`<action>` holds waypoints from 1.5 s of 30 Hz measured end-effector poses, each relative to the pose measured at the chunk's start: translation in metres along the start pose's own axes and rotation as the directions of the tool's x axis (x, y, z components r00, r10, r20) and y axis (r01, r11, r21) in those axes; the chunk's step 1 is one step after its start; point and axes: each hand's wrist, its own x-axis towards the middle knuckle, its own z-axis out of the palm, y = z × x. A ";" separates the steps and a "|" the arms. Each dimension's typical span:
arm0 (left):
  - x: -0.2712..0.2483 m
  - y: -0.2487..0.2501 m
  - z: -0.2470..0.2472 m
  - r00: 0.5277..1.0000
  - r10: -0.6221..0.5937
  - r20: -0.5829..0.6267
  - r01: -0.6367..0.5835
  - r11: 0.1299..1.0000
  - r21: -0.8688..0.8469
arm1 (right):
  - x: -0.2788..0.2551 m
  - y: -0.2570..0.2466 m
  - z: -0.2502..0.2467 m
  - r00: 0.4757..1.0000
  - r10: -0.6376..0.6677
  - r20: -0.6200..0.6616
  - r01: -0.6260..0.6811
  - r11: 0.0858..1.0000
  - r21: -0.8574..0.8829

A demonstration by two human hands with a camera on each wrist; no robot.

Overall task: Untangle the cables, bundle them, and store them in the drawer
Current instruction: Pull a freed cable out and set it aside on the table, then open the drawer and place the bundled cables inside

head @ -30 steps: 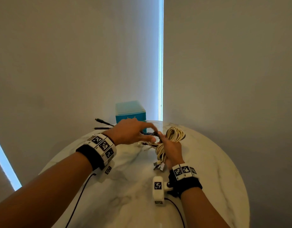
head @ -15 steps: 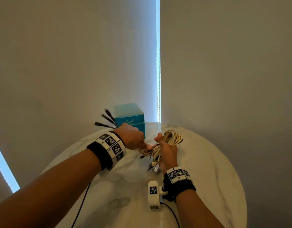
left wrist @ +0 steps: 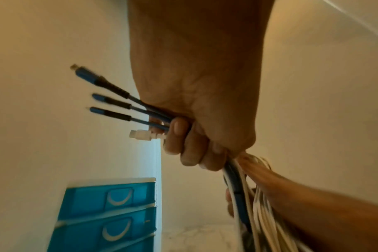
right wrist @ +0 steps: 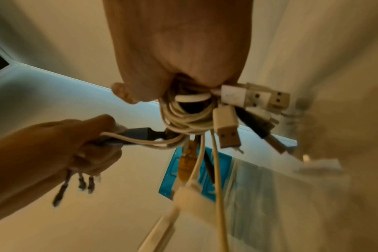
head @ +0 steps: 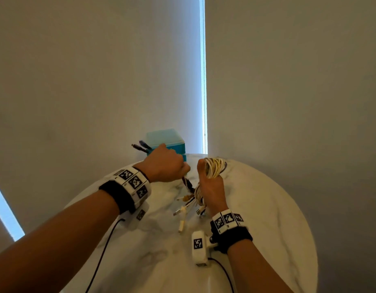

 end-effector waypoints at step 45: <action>0.033 0.024 0.013 0.964 -0.266 0.012 0.184 0.631 -0.754 | 0.007 0.010 -0.005 0.964 0.222 0.146 -0.252 0.940 0.231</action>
